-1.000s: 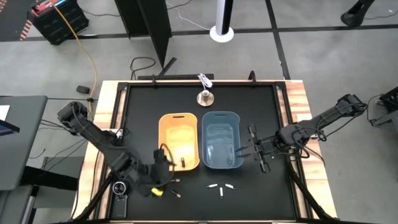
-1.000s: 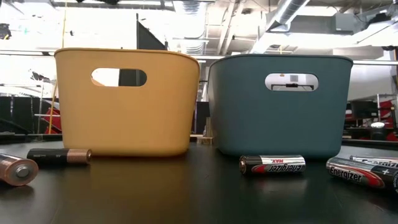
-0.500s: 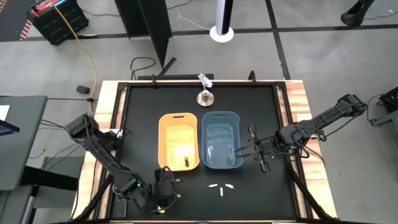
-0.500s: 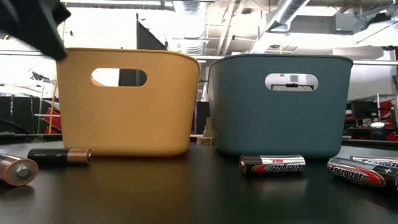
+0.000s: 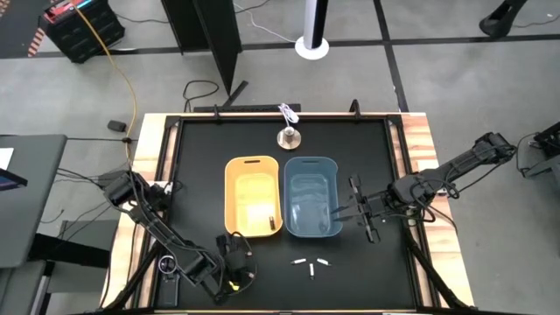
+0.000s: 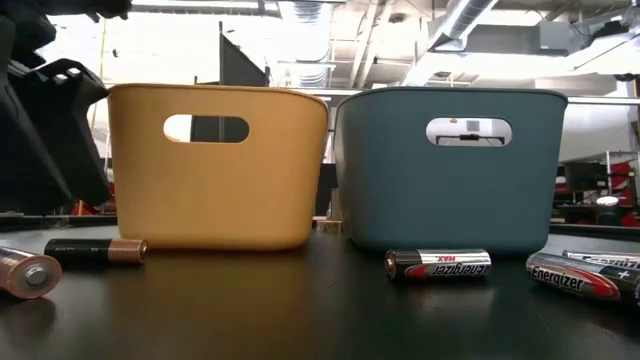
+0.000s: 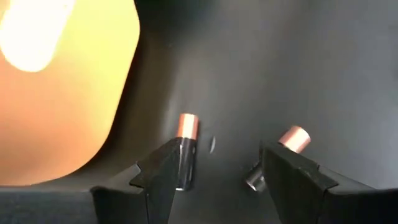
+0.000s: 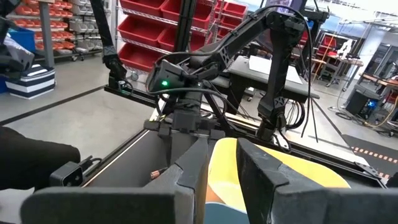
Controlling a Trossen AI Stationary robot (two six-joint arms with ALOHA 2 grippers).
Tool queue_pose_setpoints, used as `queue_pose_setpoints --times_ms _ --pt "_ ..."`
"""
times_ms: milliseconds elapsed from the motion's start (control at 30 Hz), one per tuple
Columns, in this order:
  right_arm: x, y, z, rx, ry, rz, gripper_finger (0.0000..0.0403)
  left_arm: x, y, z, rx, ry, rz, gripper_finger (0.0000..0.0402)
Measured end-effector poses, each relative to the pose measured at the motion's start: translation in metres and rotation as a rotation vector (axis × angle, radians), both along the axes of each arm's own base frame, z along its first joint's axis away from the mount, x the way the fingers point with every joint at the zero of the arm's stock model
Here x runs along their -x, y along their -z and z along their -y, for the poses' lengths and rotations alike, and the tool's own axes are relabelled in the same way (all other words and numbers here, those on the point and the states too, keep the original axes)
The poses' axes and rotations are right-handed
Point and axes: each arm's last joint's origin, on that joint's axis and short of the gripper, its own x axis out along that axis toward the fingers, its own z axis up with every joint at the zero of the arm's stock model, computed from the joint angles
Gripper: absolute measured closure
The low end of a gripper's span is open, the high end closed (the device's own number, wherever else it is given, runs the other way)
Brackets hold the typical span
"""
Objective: Sort batteries
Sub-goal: Put the top black battery into the orange bin
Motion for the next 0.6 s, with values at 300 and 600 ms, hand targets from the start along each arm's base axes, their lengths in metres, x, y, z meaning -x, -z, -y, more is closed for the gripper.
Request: queue_pose_setpoints --times_ms 300,600 --pt "0.0 0.0 0.0 -0.001 0.0 -0.001 0.03 0.003 0.002 -0.003 -0.014 -0.006 -0.049 0.0189" --pt "0.0 0.0 0.0 0.0 0.0 -0.001 0.03 0.009 0.017 -0.012 0.002 -0.029 -0.089 0.0189"
